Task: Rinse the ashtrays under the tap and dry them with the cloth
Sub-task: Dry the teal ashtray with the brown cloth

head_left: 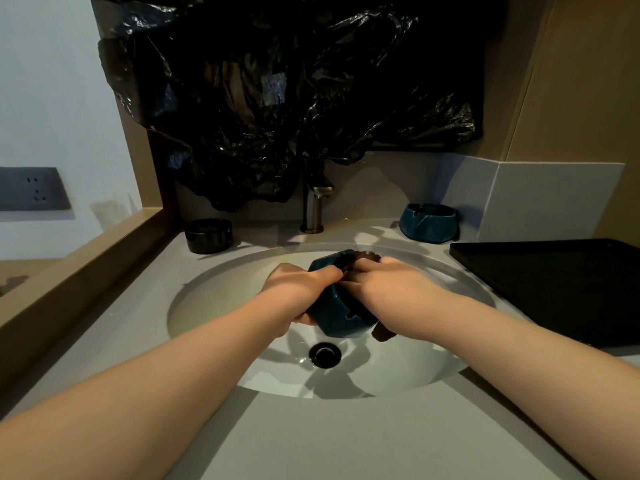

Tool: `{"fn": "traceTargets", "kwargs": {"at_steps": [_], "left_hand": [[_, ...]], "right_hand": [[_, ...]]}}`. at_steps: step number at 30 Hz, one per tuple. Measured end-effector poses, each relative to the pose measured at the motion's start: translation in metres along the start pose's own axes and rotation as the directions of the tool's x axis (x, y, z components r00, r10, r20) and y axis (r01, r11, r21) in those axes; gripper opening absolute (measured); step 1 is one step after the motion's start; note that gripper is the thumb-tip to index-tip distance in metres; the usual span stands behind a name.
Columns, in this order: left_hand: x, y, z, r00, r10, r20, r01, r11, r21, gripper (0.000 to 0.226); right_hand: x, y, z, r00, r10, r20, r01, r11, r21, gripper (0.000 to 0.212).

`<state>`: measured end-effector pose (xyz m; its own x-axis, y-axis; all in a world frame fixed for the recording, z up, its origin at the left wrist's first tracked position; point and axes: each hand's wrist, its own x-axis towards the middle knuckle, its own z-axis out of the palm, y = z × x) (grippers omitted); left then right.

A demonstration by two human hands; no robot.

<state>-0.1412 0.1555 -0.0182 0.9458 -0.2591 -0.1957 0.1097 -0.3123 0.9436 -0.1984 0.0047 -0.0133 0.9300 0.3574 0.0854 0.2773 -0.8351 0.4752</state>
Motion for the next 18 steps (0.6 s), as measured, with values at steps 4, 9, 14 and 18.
{"fn": "traceTargets", "kwargs": {"at_steps": [4, 9, 14, 18], "left_hand": [[-0.001, 0.003, 0.006, 0.99, 0.101, -0.094, -0.092, 0.991, 0.098, 0.032], [-0.002, -0.003, 0.007, 0.983, 0.176, -0.059, -0.161, 0.966, 0.205, 0.026], [0.002, 0.0, -0.001, 0.993, 0.092, -0.074, -0.085, 0.992, 0.094, 0.035], [0.003, -0.001, -0.006, 0.995, 0.08, -0.064, -0.077, 0.996, 0.049, 0.034]], "right_hand": [[0.006, -0.004, -0.006, 0.993, 0.11, 0.04, -0.112, 0.991, 0.072, 0.037], [-0.001, -0.007, -0.019, 0.964, 0.186, 0.189, -0.259, 0.818, 0.513, 0.021], [-0.009, -0.01, -0.015, 0.98, 0.197, 0.042, -0.191, 0.839, 0.509, 0.029], [-0.015, 0.0, -0.014, 0.999, 0.042, -0.026, -0.035, 0.972, 0.232, 0.048]]}}
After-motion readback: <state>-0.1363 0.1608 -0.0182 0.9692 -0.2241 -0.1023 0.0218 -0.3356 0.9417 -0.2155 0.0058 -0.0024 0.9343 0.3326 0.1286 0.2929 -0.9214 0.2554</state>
